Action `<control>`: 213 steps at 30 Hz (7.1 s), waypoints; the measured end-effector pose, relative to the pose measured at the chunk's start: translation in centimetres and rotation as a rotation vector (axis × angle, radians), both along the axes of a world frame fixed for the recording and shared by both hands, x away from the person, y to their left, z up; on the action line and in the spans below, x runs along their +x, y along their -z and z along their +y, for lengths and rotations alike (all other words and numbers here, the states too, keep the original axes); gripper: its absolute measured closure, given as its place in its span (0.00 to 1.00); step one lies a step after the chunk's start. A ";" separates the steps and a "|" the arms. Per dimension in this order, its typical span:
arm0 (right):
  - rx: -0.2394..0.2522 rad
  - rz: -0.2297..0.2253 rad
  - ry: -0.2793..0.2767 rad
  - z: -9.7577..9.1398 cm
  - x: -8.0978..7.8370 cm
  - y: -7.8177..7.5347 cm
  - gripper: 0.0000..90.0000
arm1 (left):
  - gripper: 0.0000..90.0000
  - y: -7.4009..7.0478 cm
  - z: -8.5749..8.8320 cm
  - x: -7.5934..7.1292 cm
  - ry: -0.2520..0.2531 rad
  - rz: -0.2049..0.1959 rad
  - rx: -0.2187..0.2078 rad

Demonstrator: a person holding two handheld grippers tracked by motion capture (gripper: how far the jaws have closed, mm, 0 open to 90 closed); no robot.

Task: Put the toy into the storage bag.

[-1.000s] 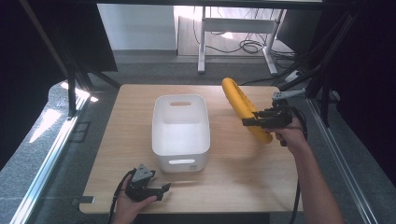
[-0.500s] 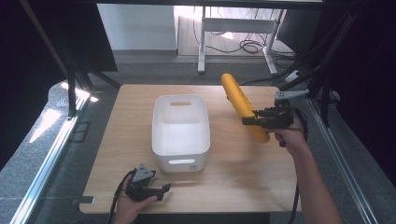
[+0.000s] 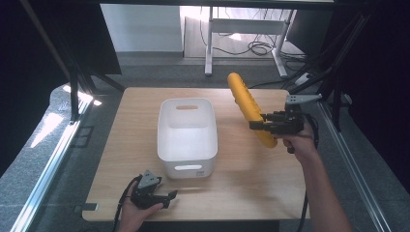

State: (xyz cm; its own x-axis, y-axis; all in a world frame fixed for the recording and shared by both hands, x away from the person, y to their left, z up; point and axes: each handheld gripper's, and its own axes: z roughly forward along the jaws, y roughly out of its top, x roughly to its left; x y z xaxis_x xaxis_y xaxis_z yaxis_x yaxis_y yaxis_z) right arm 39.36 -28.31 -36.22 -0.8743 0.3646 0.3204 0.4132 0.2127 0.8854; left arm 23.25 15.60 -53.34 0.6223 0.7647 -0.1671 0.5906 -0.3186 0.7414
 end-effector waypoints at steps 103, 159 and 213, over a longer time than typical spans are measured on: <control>0.151 -0.194 -0.159 8.9 -3.3 -7.9 0.58 | 0.21 0.0 0.1 0.1 0.004 0.002 0.004; 0.144 -0.121 -0.305 14.9 -3.6 -6.1 0.58 | 0.21 0.0 0.3 0.1 0.001 0.003 0.007; 0.083 -0.027 -0.363 17.8 -2.4 -1.7 0.57 | 0.21 0.0 0.3 0.1 0.003 0.001 0.012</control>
